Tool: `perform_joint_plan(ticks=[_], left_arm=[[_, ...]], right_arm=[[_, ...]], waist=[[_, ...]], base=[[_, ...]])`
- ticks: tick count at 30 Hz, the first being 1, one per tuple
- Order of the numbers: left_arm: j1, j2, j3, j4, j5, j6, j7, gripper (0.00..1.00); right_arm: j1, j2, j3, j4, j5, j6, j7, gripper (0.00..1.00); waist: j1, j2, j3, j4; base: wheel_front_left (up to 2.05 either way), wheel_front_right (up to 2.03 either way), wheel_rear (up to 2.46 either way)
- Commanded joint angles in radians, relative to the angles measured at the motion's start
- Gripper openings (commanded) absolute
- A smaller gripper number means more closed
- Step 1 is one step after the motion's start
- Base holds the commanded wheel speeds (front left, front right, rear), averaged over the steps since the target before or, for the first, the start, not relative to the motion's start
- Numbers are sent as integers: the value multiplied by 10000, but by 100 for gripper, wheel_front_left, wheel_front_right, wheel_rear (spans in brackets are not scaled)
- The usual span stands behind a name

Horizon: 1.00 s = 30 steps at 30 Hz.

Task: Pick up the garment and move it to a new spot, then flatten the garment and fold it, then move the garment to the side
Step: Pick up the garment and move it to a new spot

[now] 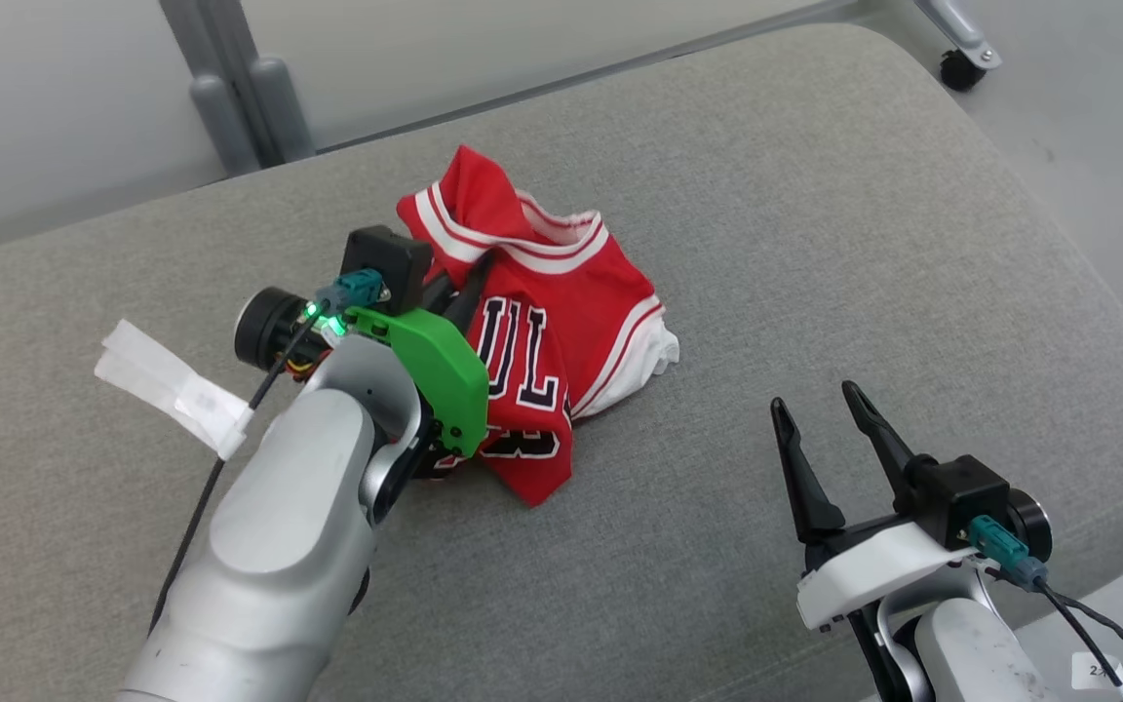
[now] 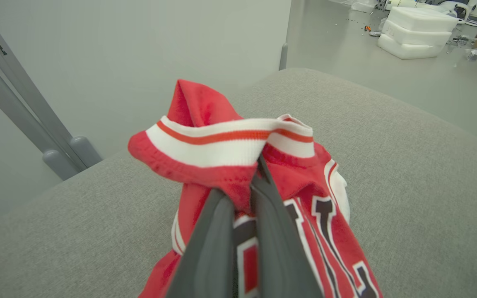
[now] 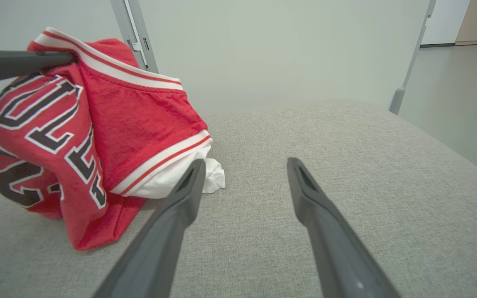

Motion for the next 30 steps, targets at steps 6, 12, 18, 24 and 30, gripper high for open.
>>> perform_joint_plan(ticks=[6,12,18,24,30], left_arm=[[230,-276,-260,1041,-15,102,-1529,100],[642,-367,439,735,-455,697,-3222,100],[1938,-113,1476,-1044,-6,1166,-3388,100],[3953,-150,2965,-3100,557,1228,-3380,100],[5778,-304,4162,-4063,1696,911,-3382,100]], right_arm=[[44,-2,-325,-43,81,-14,-29,100],[257,-13,-678,2,-134,-14,-30,100],[517,-15,-1013,-7,-381,-14,-30,100],[818,-19,-1248,18,-512,-15,-30,100],[1133,-17,-1536,132,-586,-14,-30,100]], waist=[[1,-1,617,-356],[1,-1,173,457],[1,-1,-320,1459],[1,-1,-790,2320],[1,-1,-1244,2937]], base=[[0,0,0],[0,0,0],[0,0,0],[0,0,0],[0,0,0]])
